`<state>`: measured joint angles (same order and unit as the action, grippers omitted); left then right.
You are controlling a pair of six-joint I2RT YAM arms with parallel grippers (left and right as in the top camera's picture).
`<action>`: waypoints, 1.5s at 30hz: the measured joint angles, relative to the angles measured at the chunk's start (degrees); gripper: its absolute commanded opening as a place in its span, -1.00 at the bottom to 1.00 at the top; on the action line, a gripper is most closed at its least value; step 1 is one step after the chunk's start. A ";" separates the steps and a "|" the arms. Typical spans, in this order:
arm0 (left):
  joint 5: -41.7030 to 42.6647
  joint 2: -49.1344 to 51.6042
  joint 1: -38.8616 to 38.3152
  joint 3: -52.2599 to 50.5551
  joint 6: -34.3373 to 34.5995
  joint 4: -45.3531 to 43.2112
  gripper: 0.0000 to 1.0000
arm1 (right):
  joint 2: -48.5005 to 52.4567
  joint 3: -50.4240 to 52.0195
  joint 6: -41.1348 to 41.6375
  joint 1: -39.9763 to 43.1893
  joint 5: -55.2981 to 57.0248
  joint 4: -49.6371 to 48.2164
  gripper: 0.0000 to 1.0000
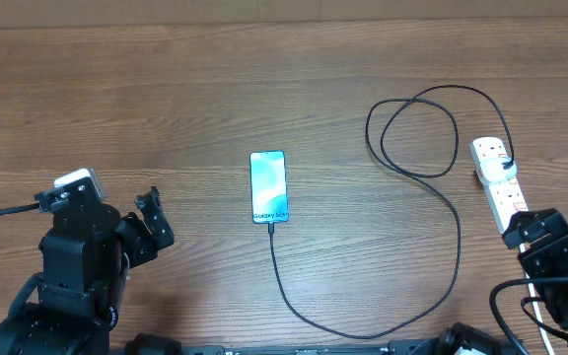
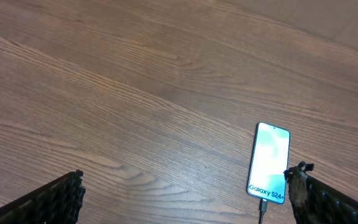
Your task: Plug charger to phone and switch on socket
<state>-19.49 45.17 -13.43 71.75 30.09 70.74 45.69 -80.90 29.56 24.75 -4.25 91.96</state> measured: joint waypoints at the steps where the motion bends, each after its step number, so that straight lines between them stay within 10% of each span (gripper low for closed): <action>1: -0.02 0.00 0.00 0.00 0.00 0.00 0.99 | 0.07 0.00 -0.04 0.00 -0.04 0.02 0.99; 10: 0.00 0.00 0.00 0.00 0.00 0.00 0.99 | -0.66 1.27 -0.28 -4.55 -0.02 -3.69 1.00; 32: 0.00 0.00 0.00 -0.13 0.00 0.02 0.99 | -40.26 64.98 -2.32 -16.17 -1.11 -76.11 0.99; 45: 0.00 0.00 0.00 -0.13 0.00 0.00 0.99 | -44.85 78.66 -3.41 -16.20 -3.43 -84.91 1.00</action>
<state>-19.49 45.17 -13.43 71.61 30.09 70.74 0.84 -2.24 26.15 8.56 -7.68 7.05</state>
